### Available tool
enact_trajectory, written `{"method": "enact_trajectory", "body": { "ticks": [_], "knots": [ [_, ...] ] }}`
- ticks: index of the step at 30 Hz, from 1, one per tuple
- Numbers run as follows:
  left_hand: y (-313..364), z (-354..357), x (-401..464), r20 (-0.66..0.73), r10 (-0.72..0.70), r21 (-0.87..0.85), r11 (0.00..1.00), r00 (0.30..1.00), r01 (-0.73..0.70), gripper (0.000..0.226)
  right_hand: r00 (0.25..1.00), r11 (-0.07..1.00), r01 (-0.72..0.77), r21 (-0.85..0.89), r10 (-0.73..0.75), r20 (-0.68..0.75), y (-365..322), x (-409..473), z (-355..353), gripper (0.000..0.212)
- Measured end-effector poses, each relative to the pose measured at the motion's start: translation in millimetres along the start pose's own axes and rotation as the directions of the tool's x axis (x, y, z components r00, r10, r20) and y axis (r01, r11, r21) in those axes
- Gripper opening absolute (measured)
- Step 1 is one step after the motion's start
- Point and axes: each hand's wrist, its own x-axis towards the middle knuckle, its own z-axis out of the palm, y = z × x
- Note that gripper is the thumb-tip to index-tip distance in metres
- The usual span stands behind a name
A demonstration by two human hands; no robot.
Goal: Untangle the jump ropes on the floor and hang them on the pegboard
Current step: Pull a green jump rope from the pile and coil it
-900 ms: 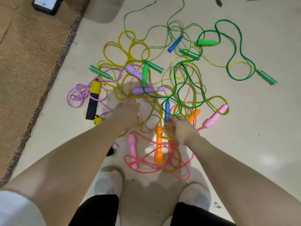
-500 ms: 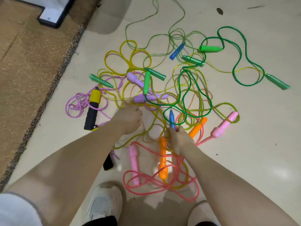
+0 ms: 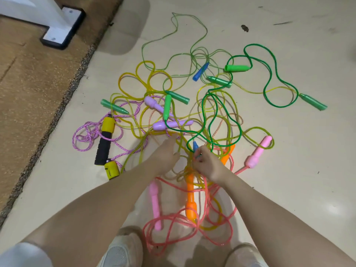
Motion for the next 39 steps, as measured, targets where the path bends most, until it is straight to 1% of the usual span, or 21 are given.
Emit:
{"method": "enact_trajectory", "body": {
  "ticks": [3,6,8,9,10,12,13,15,17,18,19,20,22,23,26,29,31,33,35,37,39],
  "knots": [
    [-6.6,6.8,14.4,0.097,0.206,0.231,0.947,0.974,-0.223,0.061,0.999,0.999,0.014,0.042,-0.016,0.04,-14.3,-4.6,1.4,0.017],
    [1.8,20.3,14.1,0.208,0.161,0.464,0.852,0.965,-0.242,0.039,1.0,1.0,0.002,0.028,-0.003,0.018,-14.8,-11.7,1.8,0.023],
    [12.8,25.5,12.3,0.168,0.187,0.596,0.763,0.968,-0.251,0.03,0.998,0.986,-0.044,-0.159,0.036,-0.049,-9.2,-13.2,-0.1,0.019],
    [16.9,25.7,12.8,0.116,0.214,0.616,0.75,0.97,-0.239,0.025,0.992,0.956,-0.084,-0.283,0.052,-0.118,-4.5,-13.6,-1.8,0.014],
    [21.7,21.9,11.9,0.049,0.215,0.556,0.806,0.975,-0.205,0.02,0.977,0.917,-0.133,-0.377,0.057,-0.206,0.9,-14.7,-3.5,0.017],
    [33.5,6.9,8.6,-0.046,0.167,0.263,0.953,0.985,-0.149,0.014,0.931,0.901,-0.161,-0.402,0.004,-0.364,10.9,-15.1,-8.6,0.055],
    [41.0,-2.8,6.9,-0.083,0.166,0.111,0.981,0.983,-0.157,0.018,0.908,0.939,-0.079,-0.335,-0.071,-0.413,11.9,-14.9,-12.5,0.073],
    [60.4,-25.3,-0.1,-0.083,0.199,-0.111,0.972,0.976,-0.208,0.019,0.876,0.95,0.164,-0.264,-0.263,-0.404,7.2,-12.3,-20.5,0.09],
    [80.0,-48.3,-12.4,-0.025,0.259,-0.283,0.924,0.966,-0.255,0.015,0.874,0.925,0.311,-0.219,-0.369,-0.317,-8.0,-8.1,-29.7,0.078],
    [85.8,-59.5,-17.8,-0.003,0.295,-0.367,0.889,0.956,-0.275,0.014,0.87,0.925,0.358,-0.125,-0.379,-0.314,-21.1,-8.6,-34.1,0.057],
    [89.2,-71.0,-23.3,0.016,0.327,-0.444,0.849,0.945,-0.287,0.014,0.877,0.926,0.375,0.04,-0.34,-0.338,-35.6,-10.8,-38.8,0.029],
    [89.0,-81.6,-27.0,0.013,0.351,-0.515,0.805,0.936,-0.295,0.017,0.899,0.892,0.371,0.258,-0.274,-0.343,-49.8,-11.7,-44.0,0.015],
    [80.5,-99.6,-26.6,-0.111,0.323,-0.58,0.747,0.94,-0.325,0.026,0.933,0.739,0.321,0.592,-0.139,-0.333,-72.2,-10.1,-51.7,0.032],
    [72.4,-106.1,-22.7,-0.22,0.256,-0.555,0.76,0.941,-0.337,0.024,0.946,0.65,0.292,0.702,-0.087,-0.313,-81.0,-9.3,-54.3,0.034],
    [43.4,-112.4,-8.7,-0.459,0.035,-0.363,0.905,0.888,-0.223,0.008,0.981,0.4,0.174,0.9,0.005,-0.192,-100.5,-13.5,-61.7,0.036],
    [16.9,-107.1,-3.6,-0.488,-0.151,-0.419,0.904,0.86,-0.079,0.012,0.988,0.303,0.133,0.944,-0.113,-0.103,-104.3,-23.6,-65.6,0.04],
    [5.2,-104.2,-2.1,-0.435,-0.335,-0.612,0.791,0.836,-0.001,0.024,0.971,0.228,0.156,0.961,-0.216,-0.106,-105.0,-31.9,-67.9,0.046],
    [4.5,-106.2,-4.0,-0.244,-0.452,-0.87,0.492,0.858,0.012,0.04,0.952,0.126,0.167,0.978,-0.277,-0.127,-105.8,-39.9,-72.2,0.053],
    [8.4,-111.7,-7.6,-0.117,-0.352,-0.981,0.189,0.928,-0.052,0.061,0.945,0.114,0.175,0.978,-0.299,-0.135,-103.7,-45.7,-77.2,0.063],
    [14.9,-120.5,-10.3,-0.149,-0.236,-0.984,-0.062,0.96,-0.167,0.073,0.945,0.204,0.157,0.966,-0.314,-0.088,-98.6,-47.8,-79.4,0.077],
    [31.1,-132.2,-14.9,-0.194,-0.127,-0.953,-0.213,0.973,-0.218,0.073,0.962,0.335,0.075,0.939,-0.272,0.02,-89.0,-44.3,-78.7,0.087]
  ]
}}
